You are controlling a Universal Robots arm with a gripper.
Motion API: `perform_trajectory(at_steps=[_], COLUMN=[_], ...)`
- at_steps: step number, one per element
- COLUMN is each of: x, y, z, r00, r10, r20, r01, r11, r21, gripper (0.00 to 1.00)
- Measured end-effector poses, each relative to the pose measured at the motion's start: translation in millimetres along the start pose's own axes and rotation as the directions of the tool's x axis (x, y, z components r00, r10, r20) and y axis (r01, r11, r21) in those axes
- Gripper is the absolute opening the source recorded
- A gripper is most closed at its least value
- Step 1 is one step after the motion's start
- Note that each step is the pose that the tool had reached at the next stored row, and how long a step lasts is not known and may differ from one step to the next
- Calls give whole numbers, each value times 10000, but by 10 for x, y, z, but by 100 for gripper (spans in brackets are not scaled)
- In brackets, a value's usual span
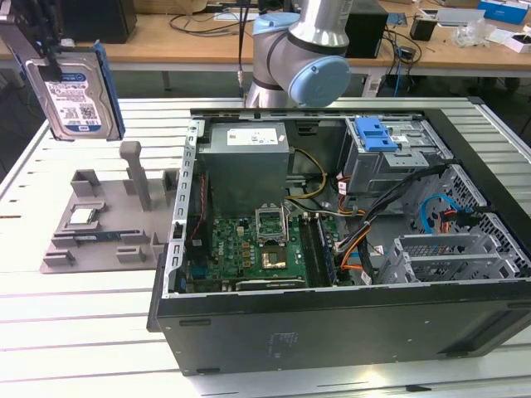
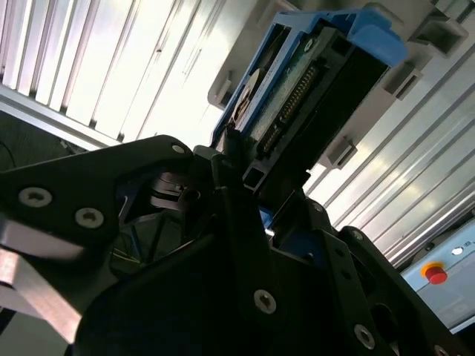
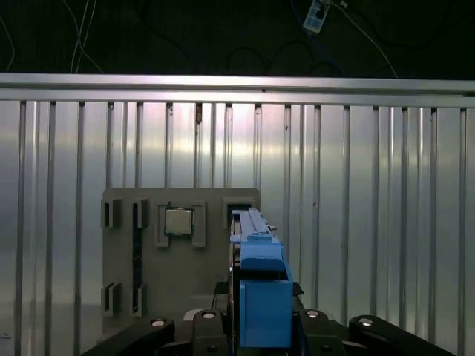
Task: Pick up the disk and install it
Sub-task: 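Pick up the disk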
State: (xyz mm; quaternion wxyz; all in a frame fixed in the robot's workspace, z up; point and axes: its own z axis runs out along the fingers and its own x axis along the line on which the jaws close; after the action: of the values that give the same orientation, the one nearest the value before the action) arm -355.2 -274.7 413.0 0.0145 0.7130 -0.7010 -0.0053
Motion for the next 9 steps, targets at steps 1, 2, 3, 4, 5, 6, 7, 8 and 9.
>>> perform_trajectory(at_steps=[1, 2, 3, 4, 5, 6, 7, 8, 9], x=[-1, -2, -3, -4, -5, -6, -7, -8, -9], y=[1, 1, 2, 2, 2, 3, 3, 4, 4], z=[-19, -37, -55, -70, -89, -106, -121, -139, -163], r00=[10000, 10000, 10000, 10000, 10000, 10000, 10000, 10000, 10000], r10=[0, 0, 0, 0, 0, 0, 0, 0, 0], r20=[0, 0, 0, 0, 0, 0, 0, 1, 0], r01=[0, 0, 0, 0, 0, 0, 0, 0, 0], r11=[10000, 10000, 10000, 10000, 10000, 10000, 10000, 10000, 10000], r21=[-1, -1, -1, -1, 0, 0, -1, 0, 0], gripper=[37, 37, 37, 37, 37, 37, 37, 37, 37])
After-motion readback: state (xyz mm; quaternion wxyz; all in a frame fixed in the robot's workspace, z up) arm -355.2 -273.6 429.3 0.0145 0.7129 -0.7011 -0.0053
